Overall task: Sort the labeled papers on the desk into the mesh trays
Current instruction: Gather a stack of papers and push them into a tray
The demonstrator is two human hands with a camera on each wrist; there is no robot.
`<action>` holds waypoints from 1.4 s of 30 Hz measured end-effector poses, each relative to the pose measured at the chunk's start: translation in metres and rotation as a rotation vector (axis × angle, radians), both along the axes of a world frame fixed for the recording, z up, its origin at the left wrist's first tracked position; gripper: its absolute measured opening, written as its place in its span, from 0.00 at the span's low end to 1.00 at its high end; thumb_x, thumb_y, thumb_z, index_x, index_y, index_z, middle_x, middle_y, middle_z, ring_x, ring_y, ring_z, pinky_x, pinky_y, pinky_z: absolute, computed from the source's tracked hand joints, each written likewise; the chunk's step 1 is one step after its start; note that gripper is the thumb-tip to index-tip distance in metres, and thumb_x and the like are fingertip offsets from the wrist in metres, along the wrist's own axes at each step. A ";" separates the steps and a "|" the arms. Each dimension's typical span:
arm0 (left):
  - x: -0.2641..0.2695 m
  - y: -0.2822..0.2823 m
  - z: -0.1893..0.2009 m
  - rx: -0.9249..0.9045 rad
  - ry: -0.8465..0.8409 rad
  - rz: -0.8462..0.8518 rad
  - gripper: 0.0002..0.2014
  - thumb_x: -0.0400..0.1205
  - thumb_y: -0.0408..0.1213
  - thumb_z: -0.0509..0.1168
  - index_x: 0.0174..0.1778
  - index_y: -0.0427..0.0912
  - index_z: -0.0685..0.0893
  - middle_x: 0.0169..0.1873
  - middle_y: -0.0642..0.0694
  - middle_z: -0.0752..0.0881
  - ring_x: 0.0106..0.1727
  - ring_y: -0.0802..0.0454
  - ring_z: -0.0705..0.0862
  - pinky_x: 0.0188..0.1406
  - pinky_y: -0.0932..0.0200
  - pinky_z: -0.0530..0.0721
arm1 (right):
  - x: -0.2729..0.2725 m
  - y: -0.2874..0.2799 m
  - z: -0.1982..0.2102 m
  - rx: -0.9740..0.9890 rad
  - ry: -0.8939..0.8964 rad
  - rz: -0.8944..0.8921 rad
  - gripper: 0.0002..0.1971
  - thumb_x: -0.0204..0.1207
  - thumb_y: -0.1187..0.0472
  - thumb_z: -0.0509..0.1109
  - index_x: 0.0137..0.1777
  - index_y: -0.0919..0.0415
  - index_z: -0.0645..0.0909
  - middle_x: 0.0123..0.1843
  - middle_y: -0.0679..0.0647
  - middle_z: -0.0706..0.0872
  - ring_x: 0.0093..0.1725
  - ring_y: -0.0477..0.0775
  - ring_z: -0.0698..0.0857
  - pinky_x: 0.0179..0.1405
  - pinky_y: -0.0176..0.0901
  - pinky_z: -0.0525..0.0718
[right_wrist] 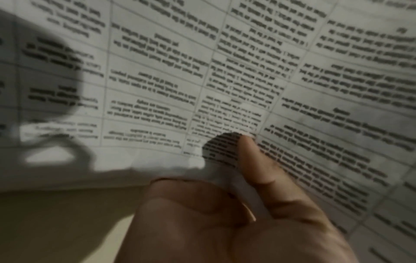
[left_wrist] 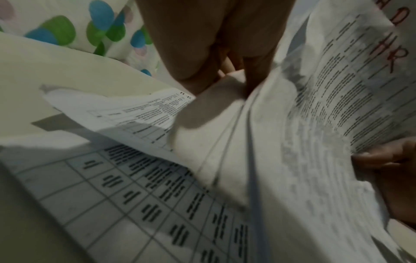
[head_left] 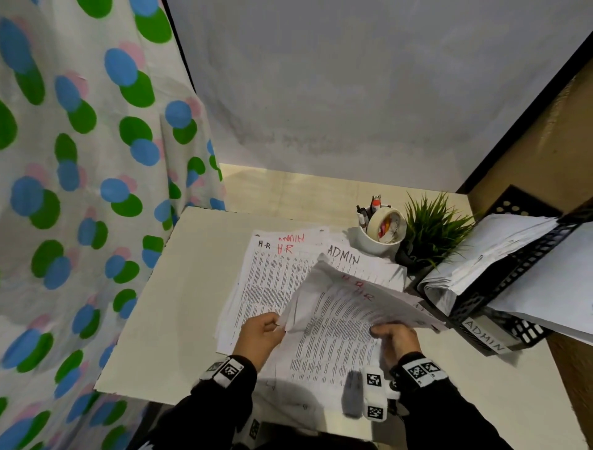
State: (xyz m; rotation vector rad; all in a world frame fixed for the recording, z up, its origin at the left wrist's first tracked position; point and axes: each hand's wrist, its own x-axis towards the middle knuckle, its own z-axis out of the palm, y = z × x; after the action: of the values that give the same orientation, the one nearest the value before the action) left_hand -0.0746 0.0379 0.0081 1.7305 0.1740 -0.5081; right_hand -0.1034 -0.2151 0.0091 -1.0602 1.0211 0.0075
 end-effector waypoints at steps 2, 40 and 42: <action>0.006 0.002 -0.002 0.116 -0.004 0.090 0.14 0.74 0.45 0.71 0.24 0.46 0.81 0.22 0.54 0.82 0.28 0.53 0.78 0.34 0.59 0.73 | -0.002 -0.005 -0.002 -0.032 0.031 -0.013 0.14 0.57 0.87 0.61 0.37 0.71 0.76 0.39 0.61 0.88 0.38 0.62 0.80 0.42 0.51 0.78; 0.050 0.048 -0.009 0.350 -0.088 0.331 0.17 0.74 0.24 0.68 0.27 0.44 0.67 0.24 0.44 0.71 0.27 0.49 0.68 0.27 0.58 0.61 | -0.023 0.003 0.025 0.050 0.246 0.188 0.30 0.60 0.69 0.63 0.60 0.90 0.67 0.50 0.59 0.81 0.54 0.66 0.82 0.52 0.47 0.73; 0.045 0.055 0.000 0.154 -0.079 0.331 0.17 0.74 0.22 0.68 0.28 0.44 0.70 0.24 0.44 0.71 0.28 0.50 0.67 0.29 0.58 0.61 | -0.019 0.011 0.029 0.145 0.180 0.174 0.16 0.56 0.64 0.62 0.45 0.68 0.70 0.62 0.58 0.76 0.67 0.66 0.75 0.55 0.48 0.70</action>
State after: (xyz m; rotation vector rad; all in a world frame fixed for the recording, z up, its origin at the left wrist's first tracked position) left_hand -0.0296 0.0932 0.0082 1.8221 0.4440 -0.1870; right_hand -0.1227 -0.2040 0.0384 -1.0251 1.0699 0.3197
